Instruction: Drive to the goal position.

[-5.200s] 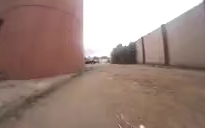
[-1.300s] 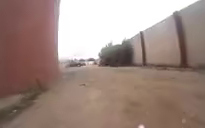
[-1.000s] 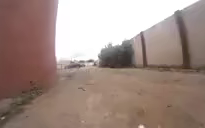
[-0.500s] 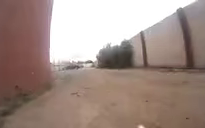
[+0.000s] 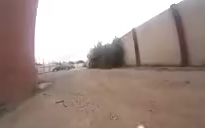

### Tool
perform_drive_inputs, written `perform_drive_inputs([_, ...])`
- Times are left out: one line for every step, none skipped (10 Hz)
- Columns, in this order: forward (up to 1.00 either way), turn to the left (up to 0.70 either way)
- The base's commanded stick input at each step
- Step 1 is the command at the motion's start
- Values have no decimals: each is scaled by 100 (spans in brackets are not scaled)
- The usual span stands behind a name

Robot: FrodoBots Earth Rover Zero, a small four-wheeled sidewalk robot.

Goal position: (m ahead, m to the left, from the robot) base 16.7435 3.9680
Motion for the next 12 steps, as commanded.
perform_drive_inputs([70,0])
perform_drive_inputs([70,0])
perform_drive_inputs([70,0])
perform_drive_inputs([70,0])
perform_drive_inputs([70,0])
perform_drive_inputs([70,0])
perform_drive_inputs([70,0])
perform_drive_inputs([70,0])
perform_drive_inputs([70,0])
perform_drive_inputs([70,0])
perform_drive_inputs([70,0])
perform_drive_inputs([70,7])
